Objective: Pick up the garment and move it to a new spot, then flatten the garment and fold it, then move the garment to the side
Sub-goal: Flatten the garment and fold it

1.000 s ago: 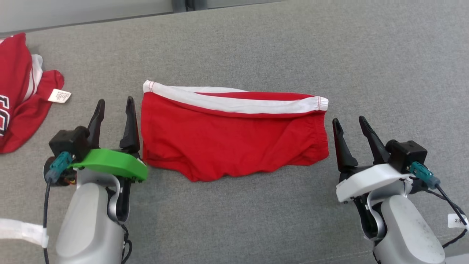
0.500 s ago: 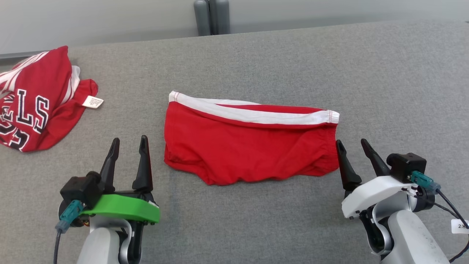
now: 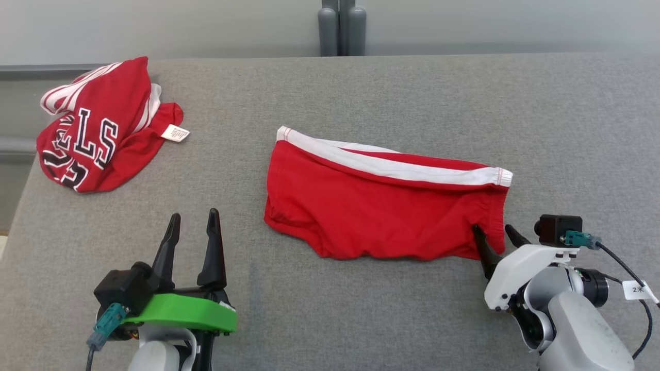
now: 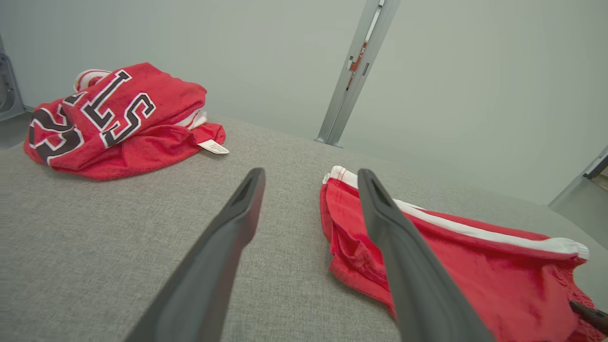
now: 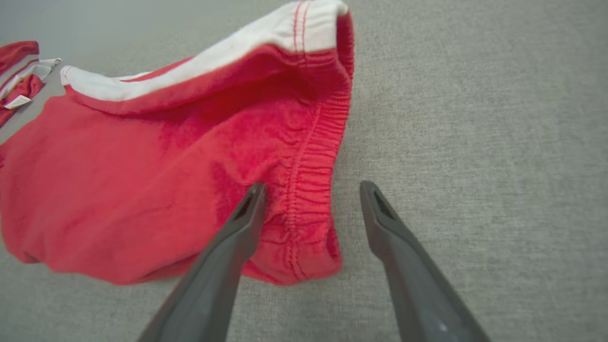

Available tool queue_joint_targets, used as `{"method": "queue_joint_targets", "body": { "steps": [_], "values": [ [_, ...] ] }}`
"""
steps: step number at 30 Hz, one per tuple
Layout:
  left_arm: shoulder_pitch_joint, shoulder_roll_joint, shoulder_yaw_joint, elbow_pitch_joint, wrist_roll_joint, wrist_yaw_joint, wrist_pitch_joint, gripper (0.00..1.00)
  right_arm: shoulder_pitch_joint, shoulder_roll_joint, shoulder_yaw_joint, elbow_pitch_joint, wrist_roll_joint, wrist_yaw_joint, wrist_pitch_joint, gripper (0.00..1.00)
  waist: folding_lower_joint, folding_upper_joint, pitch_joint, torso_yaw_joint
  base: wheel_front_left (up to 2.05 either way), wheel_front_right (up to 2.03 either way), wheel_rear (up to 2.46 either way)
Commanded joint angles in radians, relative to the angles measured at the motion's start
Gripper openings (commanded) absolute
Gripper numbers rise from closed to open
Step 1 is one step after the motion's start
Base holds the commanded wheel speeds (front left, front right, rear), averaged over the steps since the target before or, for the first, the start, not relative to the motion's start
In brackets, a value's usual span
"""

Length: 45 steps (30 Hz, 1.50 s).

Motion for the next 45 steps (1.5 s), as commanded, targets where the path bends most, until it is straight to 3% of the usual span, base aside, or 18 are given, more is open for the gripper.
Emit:
{"method": "queue_joint_targets", "body": {
  "steps": [1,9,10,11,14,15,24,33,37,45],
  "values": [
    [0.015,0.002,0.0,-0.007,-0.007,0.007,0.0,1.0,-0.022,-0.004,0.007,0.027,0.015,-0.001,0.013,1.0,0.0,0.0,0.001,0.021,0.0,0.0,0.0],
    [0.02,0.001,0.005,-0.027,-0.011,0.017,0.0,1.0,-0.092,0.003,0.058,0.135,0.12,-0.001,0.07,1.0,0.0,0.0,0.009,0.039,0.0,0.0,0.0],
    [0.019,0.001,0.005,-0.028,-0.012,0.018,0.0,1.0,-0.101,0.0,0.062,0.147,0.126,-0.001,0.072,0.9,0.0,0.0,0.01,0.04,0.0,0.0,0.0],
    [0.018,0.001,0.004,-0.029,-0.012,0.019,0.0,1.0,-0.112,-0.002,0.066,0.164,0.135,-0.001,0.074,0.46,0.0,0.0,0.011,0.041,0.0,0.0,0.0],
    [0.015,0.001,0.001,-0.033,-0.011,0.02,0.0,1.0,-0.138,-0.006,0.075,0.203,0.163,-0.001,0.078,0.16,0.0,0.0,0.013,0.043,0.0,0.0,0.0],
    [0.013,0.001,0.0,-0.033,-0.011,0.02,0.0,1.0,-0.147,-0.01,0.08,0.215,0.175,-0.001,0.077,0.0,0.0,0.0,0.014,0.043,0.0,0.0,0.0],
    [0.015,0.001,0.005,-0.038,-0.003,0.02,0.0,1.0,-0.189,-0.101,0.124,0.238,0.268,-0.002,0.078,0.0,0.0,0.0,0.013,0.029,0.0,0.0,0.0],
    [0.027,0.001,-0.009,-0.039,-0.006,0.023,0.0,1.0,-0.192,-0.256,0.126,0.211,0.305,-0.001,0.095,0.0,0.0,0.0,0.0,0.005,0.0,0.0,0.0],
    [0.031,0.001,-0.014,-0.032,-0.008,0.022,0.0,1.0,-0.181,-0.272,0.133,0.187,0.326,-0.001,0.117,0.0,0.0,0.0,-0.006,-0.005,0.0,0.0,0.0],
    [0.033,0.001,-0.022,-0.025,-0.008,0.021,0.0,1.0,-0.162,-0.241,0.198,0.062,0.401,-0.001,0.158,0.0,0.0,0.0,-0.02,-0.012,0.0,0.0,0.0]
  ]
}}
